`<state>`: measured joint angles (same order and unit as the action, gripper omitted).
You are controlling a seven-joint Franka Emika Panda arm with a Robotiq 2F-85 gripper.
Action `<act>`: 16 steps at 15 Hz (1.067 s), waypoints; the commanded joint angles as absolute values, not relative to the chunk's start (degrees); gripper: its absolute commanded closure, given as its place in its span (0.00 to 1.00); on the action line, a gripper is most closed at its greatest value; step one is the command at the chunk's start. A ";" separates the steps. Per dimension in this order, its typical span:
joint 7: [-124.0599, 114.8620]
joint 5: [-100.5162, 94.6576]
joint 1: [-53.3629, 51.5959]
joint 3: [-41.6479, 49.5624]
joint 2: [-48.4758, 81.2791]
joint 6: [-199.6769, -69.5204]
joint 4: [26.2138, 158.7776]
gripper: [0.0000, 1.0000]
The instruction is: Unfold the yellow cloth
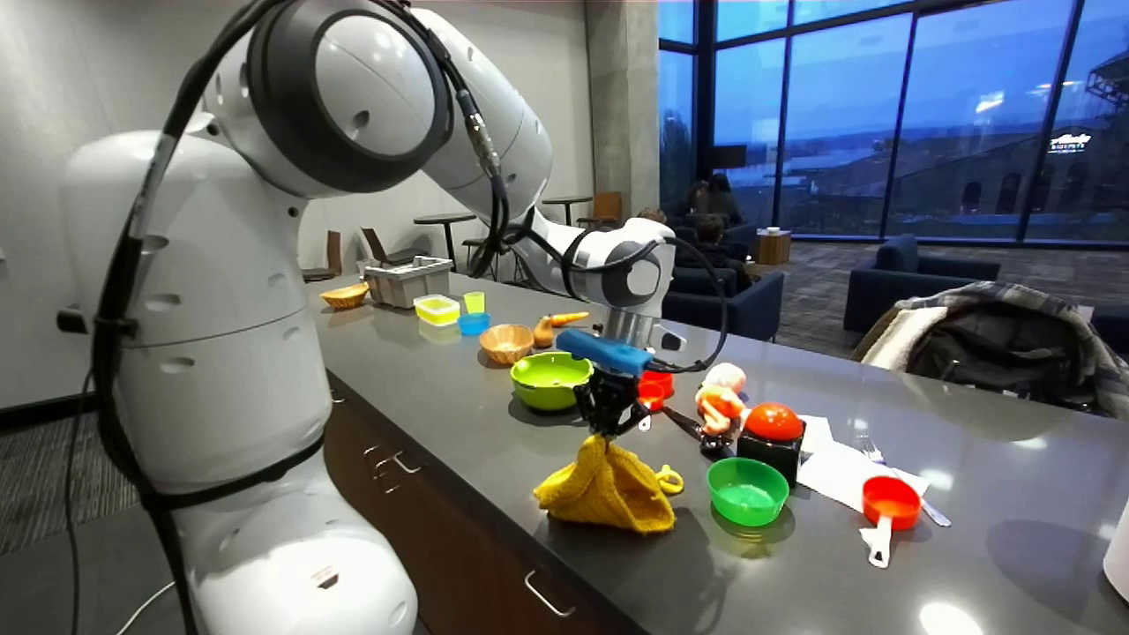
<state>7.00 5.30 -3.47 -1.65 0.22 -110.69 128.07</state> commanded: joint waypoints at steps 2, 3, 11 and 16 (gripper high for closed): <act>6.97 5.29 -3.13 -2.00 0.24 -110.62 127.97 0.93; 6.97 5.29 -3.13 -2.00 0.24 -110.64 127.97 0.93; 7.20 5.21 -3.16 -2.06 0.44 -110.43 127.93 0.64; 8.09 5.42 -3.19 -2.10 -0.52 -110.29 128.01 0.34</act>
